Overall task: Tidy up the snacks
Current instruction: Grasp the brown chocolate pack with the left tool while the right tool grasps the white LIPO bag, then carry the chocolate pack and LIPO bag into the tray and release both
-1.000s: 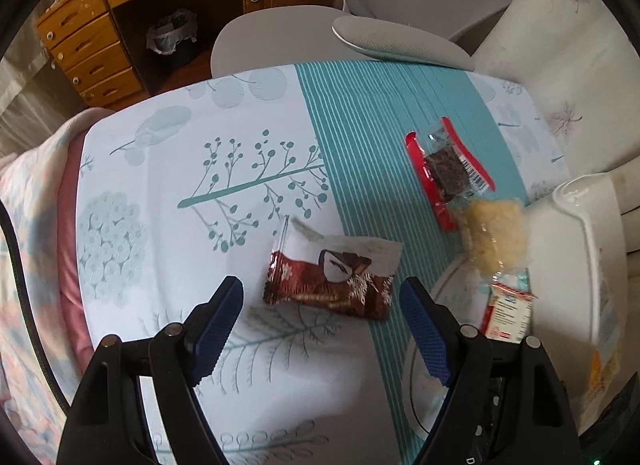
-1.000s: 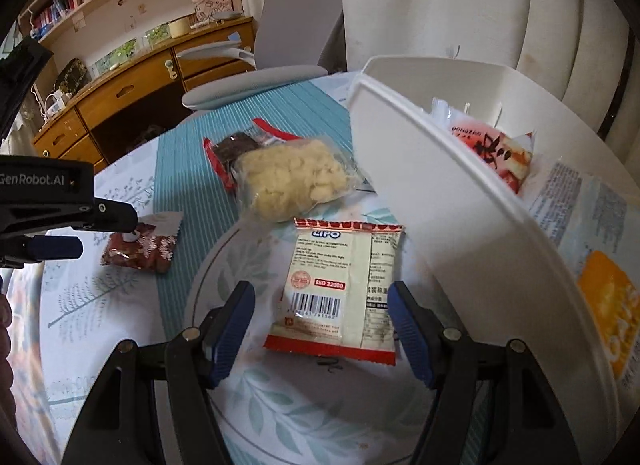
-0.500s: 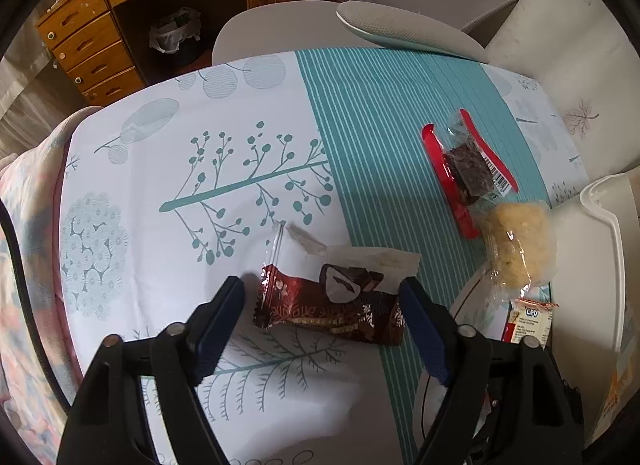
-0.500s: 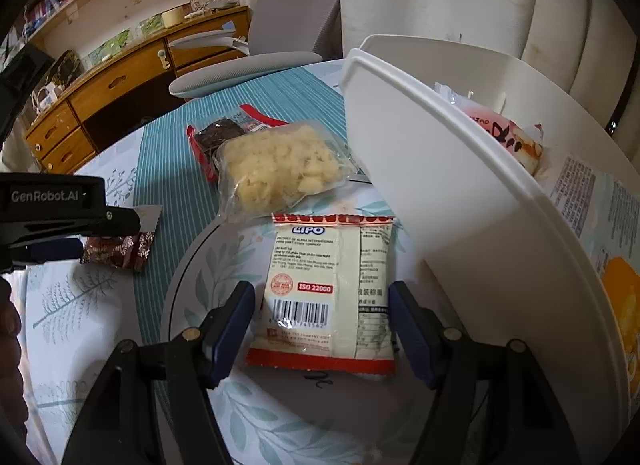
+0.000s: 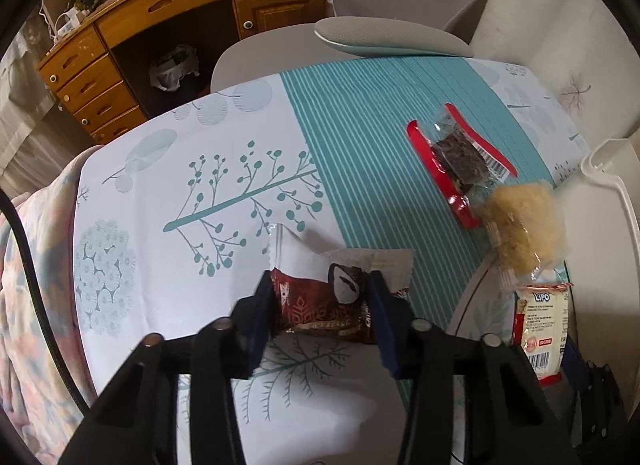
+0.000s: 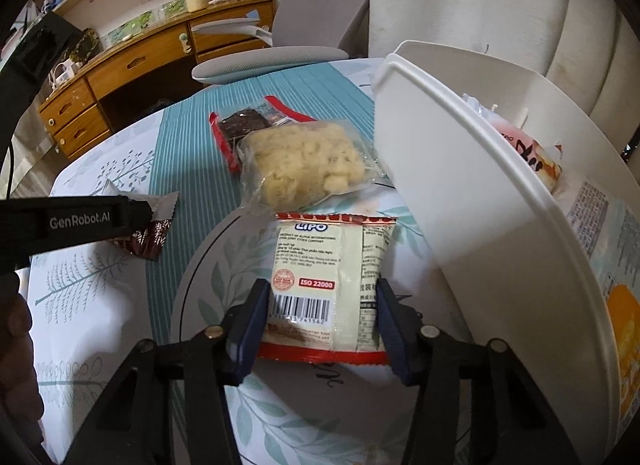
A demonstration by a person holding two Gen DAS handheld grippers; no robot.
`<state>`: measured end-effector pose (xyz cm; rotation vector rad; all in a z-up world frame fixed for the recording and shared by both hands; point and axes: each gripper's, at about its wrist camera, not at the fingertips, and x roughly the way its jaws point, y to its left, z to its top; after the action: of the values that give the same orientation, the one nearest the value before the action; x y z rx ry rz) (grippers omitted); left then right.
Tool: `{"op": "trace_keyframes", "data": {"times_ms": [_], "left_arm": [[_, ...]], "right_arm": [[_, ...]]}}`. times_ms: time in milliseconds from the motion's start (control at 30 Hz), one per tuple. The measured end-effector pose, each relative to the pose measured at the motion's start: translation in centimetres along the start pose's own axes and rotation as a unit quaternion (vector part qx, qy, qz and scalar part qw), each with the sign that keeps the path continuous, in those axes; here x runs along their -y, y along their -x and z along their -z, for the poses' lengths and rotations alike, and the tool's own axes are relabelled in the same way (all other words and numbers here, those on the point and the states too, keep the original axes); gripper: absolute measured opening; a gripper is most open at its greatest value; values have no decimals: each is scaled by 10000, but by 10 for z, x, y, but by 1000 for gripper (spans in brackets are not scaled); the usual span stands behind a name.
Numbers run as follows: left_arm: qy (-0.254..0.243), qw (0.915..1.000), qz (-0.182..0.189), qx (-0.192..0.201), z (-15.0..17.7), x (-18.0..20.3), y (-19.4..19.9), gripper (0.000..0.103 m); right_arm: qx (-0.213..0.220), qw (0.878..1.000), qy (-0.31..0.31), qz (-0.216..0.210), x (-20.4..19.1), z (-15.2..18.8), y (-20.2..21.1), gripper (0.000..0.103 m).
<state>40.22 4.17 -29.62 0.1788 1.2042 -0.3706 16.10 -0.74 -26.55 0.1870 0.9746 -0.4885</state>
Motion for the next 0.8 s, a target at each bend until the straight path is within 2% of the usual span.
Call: {"op": "trace_keyframes", "data": {"times_ms": [67, 333, 600, 800], "left_arm": [[-45, 10000, 41, -10, 2, 0, 1, 39], [-123, 9994, 248, -184, 20, -7, 12, 35], [-265, 9986, 224, -393, 59, -13, 36, 30], [-173, 9984, 318, -434, 91, -22, 66, 29]], "right_arm": [[-75, 10000, -26, -43, 1, -1, 0, 47], [-550, 9970, -345, -416, 4, 3, 9, 47], [-1021, 9919, -490, -583, -8, 34, 33, 47], [-1334, 9880, -384, -672, -20, 60, 58, 47]]}}
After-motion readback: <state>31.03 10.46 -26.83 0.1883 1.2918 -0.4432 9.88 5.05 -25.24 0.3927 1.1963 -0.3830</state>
